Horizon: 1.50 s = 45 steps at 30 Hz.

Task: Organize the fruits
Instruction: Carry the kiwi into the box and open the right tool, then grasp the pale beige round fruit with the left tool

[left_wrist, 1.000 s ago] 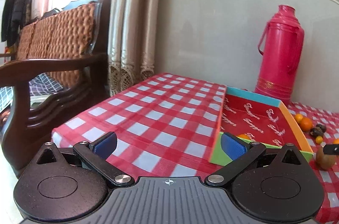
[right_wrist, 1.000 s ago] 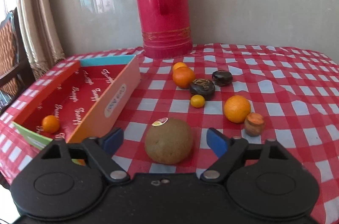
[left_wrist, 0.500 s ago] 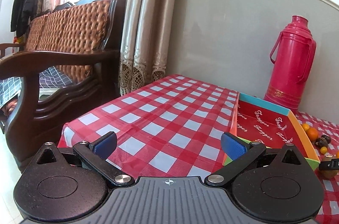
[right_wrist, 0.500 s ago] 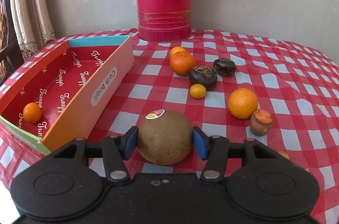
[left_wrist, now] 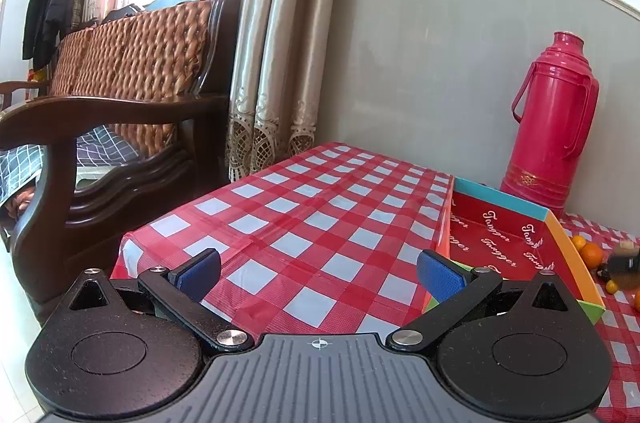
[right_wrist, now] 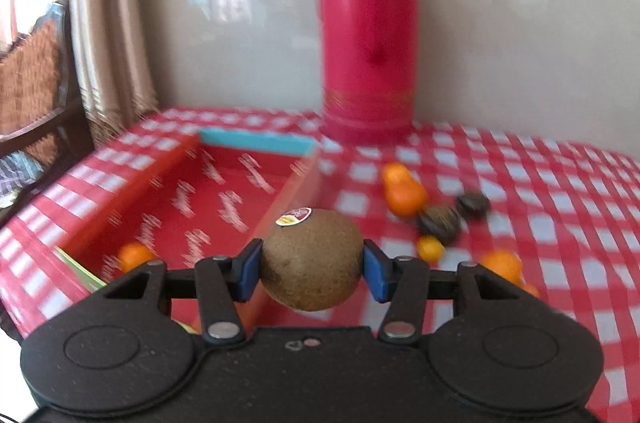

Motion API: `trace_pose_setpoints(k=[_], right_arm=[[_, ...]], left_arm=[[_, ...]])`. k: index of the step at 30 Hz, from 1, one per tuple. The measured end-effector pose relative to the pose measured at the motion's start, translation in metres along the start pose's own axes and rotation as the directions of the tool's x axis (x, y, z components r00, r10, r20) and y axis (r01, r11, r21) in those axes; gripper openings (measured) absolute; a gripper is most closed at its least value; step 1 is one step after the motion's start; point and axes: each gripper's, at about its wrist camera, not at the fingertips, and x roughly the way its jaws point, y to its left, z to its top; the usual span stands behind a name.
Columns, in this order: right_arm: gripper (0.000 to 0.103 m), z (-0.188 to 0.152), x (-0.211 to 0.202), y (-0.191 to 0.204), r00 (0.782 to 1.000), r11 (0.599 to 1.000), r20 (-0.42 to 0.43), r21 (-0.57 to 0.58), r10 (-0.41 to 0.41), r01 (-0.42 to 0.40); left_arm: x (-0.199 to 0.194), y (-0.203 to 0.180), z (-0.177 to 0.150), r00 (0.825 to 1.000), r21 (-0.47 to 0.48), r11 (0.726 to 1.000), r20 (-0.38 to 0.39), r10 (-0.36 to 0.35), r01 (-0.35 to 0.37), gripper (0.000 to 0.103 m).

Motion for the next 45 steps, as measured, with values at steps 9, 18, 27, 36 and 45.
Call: trace_pose_setpoints(k=[9, 18, 27, 36, 45], right_arm=[[0.044, 0.015, 0.022, 0.057, 0.988, 0.982, -0.033, -0.107, 0.153, -0.156], [0.046, -0.003, 0.039, 0.073, 0.976, 0.976, -0.125, -0.101, 0.18, -0.193], [0.057, 0.012, 0.002, 0.055, 0.982, 0.978, -0.012, -0.086, 0.191, -0.191], [0.069, -0.004, -0.043, 0.002, 0.994, 0.997, 0.088, -0.035, 0.067, -0.064], [0.073, -0.055, -0.073, -0.083, 0.979, 0.981, 0.122, 0.119, -0.165, 0.151]], left_arm=[[-0.003, 0.005, 0.001, 1.0, -0.026, 1.0, 0.006, 0.002, -0.002, 0.103], [-0.001, 0.006, 0.001, 1.0, -0.026, 1.0, 0.005, 0.0, 0.0, 0.103], [-0.001, 0.0, 0.0, 1.0, -0.015, 1.0, 0.003, -0.008, 0.008, 0.103], [-0.006, -0.019, -0.002, 0.999, 0.049, 0.998, 0.018, -0.043, 0.042, 0.103], [-0.027, -0.089, -0.004, 0.976, 0.197, 0.957, -0.005, -0.216, 0.212, 0.103]])
